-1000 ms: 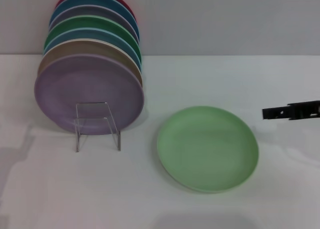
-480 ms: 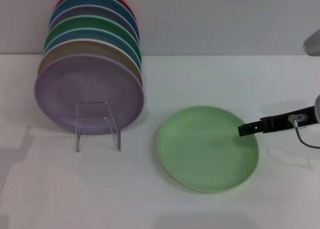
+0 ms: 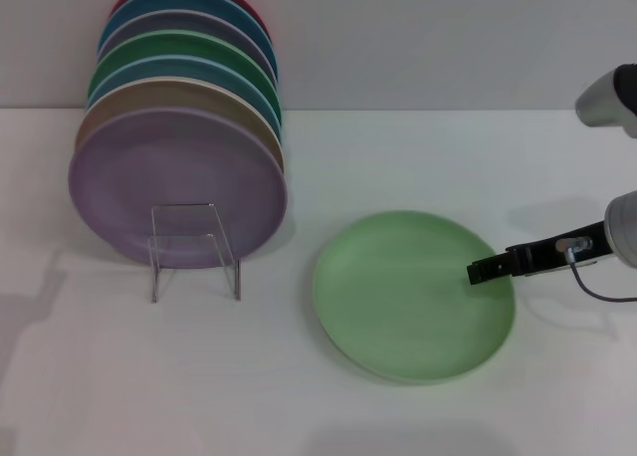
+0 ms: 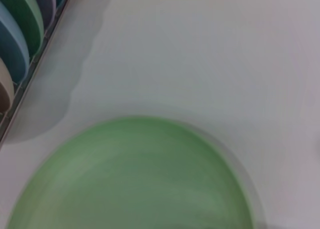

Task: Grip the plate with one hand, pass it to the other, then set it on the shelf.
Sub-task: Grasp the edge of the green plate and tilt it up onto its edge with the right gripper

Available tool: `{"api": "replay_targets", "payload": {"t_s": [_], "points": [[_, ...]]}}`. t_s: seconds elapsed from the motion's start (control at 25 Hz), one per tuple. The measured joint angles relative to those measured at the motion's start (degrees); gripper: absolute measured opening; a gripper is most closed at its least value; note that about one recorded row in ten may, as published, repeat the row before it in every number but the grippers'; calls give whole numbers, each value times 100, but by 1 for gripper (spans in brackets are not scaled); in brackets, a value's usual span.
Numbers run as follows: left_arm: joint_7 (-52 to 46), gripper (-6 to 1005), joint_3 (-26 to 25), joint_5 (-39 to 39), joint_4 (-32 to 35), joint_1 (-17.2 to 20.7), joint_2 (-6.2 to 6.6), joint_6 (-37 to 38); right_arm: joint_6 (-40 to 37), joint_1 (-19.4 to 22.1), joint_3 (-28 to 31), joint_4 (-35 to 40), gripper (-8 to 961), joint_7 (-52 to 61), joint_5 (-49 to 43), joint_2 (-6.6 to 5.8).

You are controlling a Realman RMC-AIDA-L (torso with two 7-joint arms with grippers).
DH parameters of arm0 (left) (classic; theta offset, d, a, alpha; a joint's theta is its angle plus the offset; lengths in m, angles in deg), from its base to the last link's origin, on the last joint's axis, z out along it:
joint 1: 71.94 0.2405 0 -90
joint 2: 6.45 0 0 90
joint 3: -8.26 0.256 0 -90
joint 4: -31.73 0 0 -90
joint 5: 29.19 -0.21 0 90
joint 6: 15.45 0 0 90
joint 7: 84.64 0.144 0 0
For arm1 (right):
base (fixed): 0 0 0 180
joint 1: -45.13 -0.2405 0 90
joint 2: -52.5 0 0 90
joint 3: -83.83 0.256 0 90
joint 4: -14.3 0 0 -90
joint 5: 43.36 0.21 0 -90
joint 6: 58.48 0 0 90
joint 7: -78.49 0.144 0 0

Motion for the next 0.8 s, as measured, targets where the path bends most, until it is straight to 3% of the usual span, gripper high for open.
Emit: {"api": "replay_targets", "payload": {"t_s": [0.8], "points": [[9, 803, -9, 0, -3, -69, 11, -1, -209, -469, 20, 914, 731, -99, -129, -20]]}}
